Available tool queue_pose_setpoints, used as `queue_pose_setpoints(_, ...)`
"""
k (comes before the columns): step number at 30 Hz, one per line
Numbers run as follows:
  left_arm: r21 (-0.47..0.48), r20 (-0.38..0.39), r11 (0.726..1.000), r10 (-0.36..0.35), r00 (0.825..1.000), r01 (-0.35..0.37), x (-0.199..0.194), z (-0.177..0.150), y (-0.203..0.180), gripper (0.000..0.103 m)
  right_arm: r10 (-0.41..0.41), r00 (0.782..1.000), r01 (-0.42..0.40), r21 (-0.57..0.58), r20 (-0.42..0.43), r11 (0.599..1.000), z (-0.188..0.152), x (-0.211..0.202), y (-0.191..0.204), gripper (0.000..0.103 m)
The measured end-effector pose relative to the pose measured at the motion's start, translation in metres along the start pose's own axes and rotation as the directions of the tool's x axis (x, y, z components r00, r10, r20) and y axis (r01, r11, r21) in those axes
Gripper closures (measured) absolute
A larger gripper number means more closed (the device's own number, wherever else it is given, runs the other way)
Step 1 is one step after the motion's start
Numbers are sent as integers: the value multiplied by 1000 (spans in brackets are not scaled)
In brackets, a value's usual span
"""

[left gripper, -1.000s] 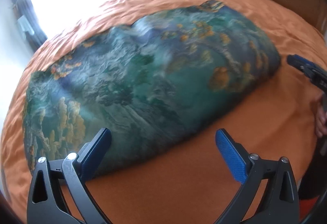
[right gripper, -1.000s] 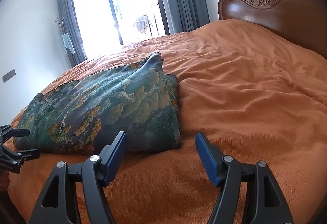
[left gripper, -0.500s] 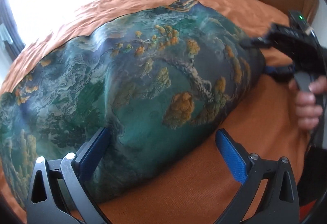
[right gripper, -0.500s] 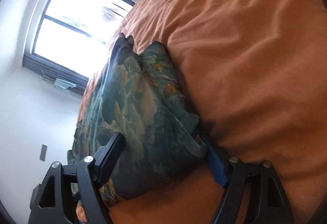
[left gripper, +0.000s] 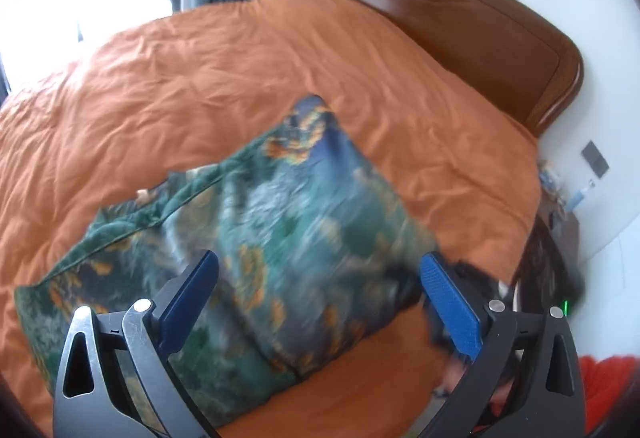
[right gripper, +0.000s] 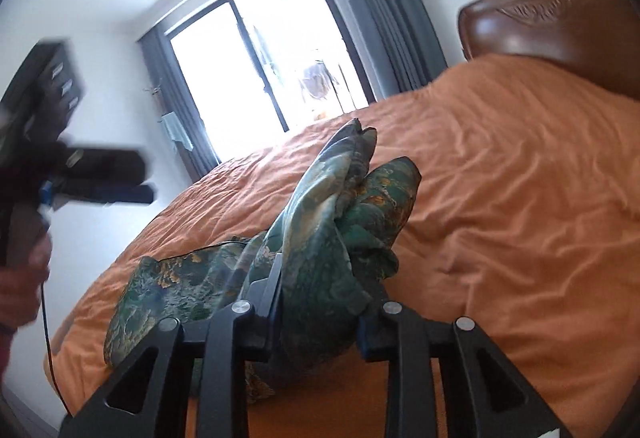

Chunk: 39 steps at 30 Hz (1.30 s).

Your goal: Fold large clothes

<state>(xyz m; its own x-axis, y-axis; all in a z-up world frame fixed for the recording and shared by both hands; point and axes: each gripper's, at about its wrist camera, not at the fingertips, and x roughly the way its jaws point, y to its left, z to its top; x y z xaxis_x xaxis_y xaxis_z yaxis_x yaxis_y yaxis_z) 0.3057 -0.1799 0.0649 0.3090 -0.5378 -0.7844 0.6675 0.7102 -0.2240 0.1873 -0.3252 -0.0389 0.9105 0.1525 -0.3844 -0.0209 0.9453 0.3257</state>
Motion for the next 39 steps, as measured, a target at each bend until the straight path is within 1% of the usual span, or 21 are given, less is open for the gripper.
queue_pose_setpoints(2, 4, -67, 1000, 23, 997, -22, 14, 20, -6, 2, 10, 1000, -7, -97, 22, 995, 3, -7, 28, 75)
queue_pose_setpoints(5, 27, -153, 996, 90, 984, -87, 28, 27, -14, 2, 33, 999, -24, -235, 36, 972, 0, -12, 73, 75)
queue_pose_setpoints(7, 50, -206, 985, 171, 964, -164, 39, 24, -16, 2, 58, 998, -42, -320, 39, 946, -7, -11, 98, 75)
queue_pose_setpoints(9, 87, -239, 962, 271, 932, -258, 45, 16, -14, 2, 81, 996, -55, -418, 44, 907, -19, -15, 127, 76)
queue_pose_setpoints(10, 107, -249, 946, 324, 913, -306, 49, 11, -12, 2, 96, 994, -65, -454, 45, 889, -25, -16, 138, 78)
queue_pose_setpoints(11, 123, -255, 932, 361, 897, -340, 52, 7, -10, 12, 107, 993, -72, -483, 46, 873, -30, -15, 146, 79)
queue_pose_setpoints(12, 141, -255, 918, 396, 882, -371, 54, 1, -8, 30, 119, 992, -79, -507, 47, 859, -34, -16, 154, 80)
queue_pose_setpoints(13, 151, -260, 906, 421, 869, -394, 55, -4, -4, 66, 133, 990, -90, -524, 45, 847, -38, -16, 159, 80)
queue_pose_setpoints(15, 89, -273, 936, 353, 895, -341, 50, -10, 12, 73, 161, 987, -124, -518, 27, 846, -39, -17, 162, 79)
queue_pose_setpoints(16, 64, -266, 942, 336, 904, -331, 42, -11, 20, 74, 170, 985, -137, -504, 21, 853, -37, -21, 161, 78)
queue_pose_setpoints(18, 6, -245, 955, 290, 925, -297, 22, -13, 37, 74, 205, 979, -180, -462, 4, 868, -33, -30, 158, 61)
queue_pose_setpoints(19, -12, -231, 959, 273, 934, -284, 11, -14, 46, 74, 241, 970, -226, -415, -16, 882, -29, -37, 151, 47)
queue_pose_setpoints(21, -36, -195, 960, 264, 945, -276, -13, -20, 66, 74, 267, 963, -261, -350, -31, 900, -24, -48, 134, 47)
queue_pose_setpoints(22, -48, -184, 960, 264, 947, -277, -19, -23, 76, 74, 261, 964, -260, -330, -43, 908, -24, -50, 128, 47)
queue_pose_setpoints(25, -115, -164, 952, 262, 951, -282, -43, -44, 120, 73, 199, 975, -218, -293, -95, 931, -26, -37, 109, 47)
queue_pose_setpoints(27, -174, -154, 943, 259, 953, -284, -54, -63, 152, 73, 151, 980, -182, -280, -129, 943, -29, -25, 108, 47)
queue_pose_setpoints(28, -213, -148, 936, 253, 956, -281, -60, -74, 169, 72, 141, 980, -174, -264, -142, 949, -28, -18, 105, 47)
queue_pose_setpoints(30, -281, -141, 921, 238, 961, -269, -66, -91, 197, 72, 132, 978, -169, -243, -162, 955, -23, -3, 106, 52)
queue_pose_setpoints(32, -329, -132, 907, 230, 964, -262, -72, -110, 220, 72, 139, 973, -182, -246, -184, 952, -19, 15, 110, 54)
queue_pose_setpoints(35, -376, -117, 895, 212, 970, -241, -74, -133, 240, 71, 167, 957, -231, -278, -236, 933, -9, 55, 133, 55)
queue_pose_setpoints(39, -410, -87, 892, 172, 981, -193, -69, -153, 258, 68, 219, 921, -326, -330, -322, 886, -9, 101, 181, 55)
